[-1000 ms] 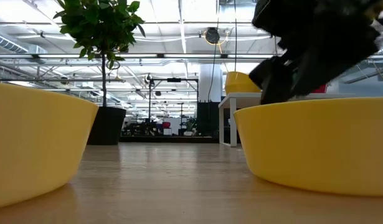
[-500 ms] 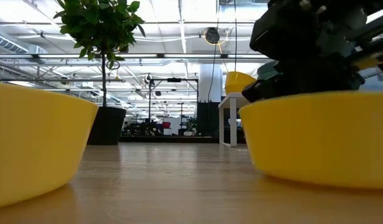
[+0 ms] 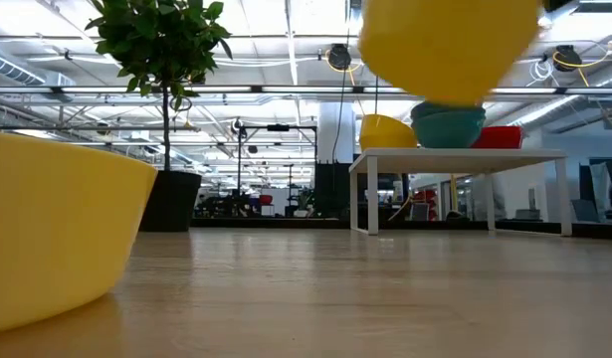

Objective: Pick & Place Mini bowls
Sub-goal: Stack the yellow bowl on top of the yellow bowls on the shelf

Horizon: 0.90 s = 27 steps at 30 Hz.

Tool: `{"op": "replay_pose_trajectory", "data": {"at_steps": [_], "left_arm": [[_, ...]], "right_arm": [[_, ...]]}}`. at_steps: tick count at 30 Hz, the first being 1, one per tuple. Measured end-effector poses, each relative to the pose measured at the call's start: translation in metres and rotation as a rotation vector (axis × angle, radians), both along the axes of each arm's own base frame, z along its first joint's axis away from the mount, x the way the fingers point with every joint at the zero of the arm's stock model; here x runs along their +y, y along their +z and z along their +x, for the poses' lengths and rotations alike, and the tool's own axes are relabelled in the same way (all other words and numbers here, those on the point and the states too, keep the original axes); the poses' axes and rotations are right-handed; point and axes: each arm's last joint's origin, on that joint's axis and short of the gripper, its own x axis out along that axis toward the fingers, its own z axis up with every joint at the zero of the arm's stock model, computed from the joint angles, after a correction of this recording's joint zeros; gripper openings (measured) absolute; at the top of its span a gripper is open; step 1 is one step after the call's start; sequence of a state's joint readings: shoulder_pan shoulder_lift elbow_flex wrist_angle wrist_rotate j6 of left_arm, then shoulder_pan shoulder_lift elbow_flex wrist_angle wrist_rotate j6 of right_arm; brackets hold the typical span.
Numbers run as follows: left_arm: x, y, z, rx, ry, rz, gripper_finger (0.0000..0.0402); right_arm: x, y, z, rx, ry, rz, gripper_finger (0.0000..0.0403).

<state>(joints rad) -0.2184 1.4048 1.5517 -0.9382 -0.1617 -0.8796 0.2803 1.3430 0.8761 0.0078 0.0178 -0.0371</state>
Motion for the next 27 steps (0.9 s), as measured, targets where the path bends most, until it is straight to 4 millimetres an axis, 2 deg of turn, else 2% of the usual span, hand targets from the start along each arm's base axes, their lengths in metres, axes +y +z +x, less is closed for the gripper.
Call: {"op": "replay_pose_trajectory", "data": {"at_steps": [4, 11, 15, 19, 22, 27], "left_arm": [[0.004, 0.001, 0.0, -0.016, 0.056, 0.104, 0.0225], [0.022, 0.002, 0.003, -0.021, 0.147, 0.307, 0.0225], [0.039, 0.003, 0.004, -0.008, 0.187, 0.341, 0.0225], [0.057, 0.003, 0.005, 0.011, 0.223, 0.369, 0.0225], [0.067, 0.003, 0.005, 0.027, 0.227, 0.394, 0.0225], [0.081, 0.002, 0.004, 0.059, 0.21, 0.45, 0.0225]], "right_arm": [[-0.042, 0.042, -0.02, -0.136, -0.207, -0.019, 0.0002], [-0.12, 0.111, -0.05, -0.238, -0.601, -0.088, 0.0001], [-0.164, 0.135, -0.056, -0.243, -0.771, -0.155, 0.0001], [-0.212, 0.138, -0.056, -0.209, -0.96, -0.143, 0.0001], [-0.245, 0.128, -0.054, -0.149, -1.061, -0.141, 0.0001], [-0.28, 0.11, -0.046, -0.075, -1.097, -0.113, 0.0]]}}
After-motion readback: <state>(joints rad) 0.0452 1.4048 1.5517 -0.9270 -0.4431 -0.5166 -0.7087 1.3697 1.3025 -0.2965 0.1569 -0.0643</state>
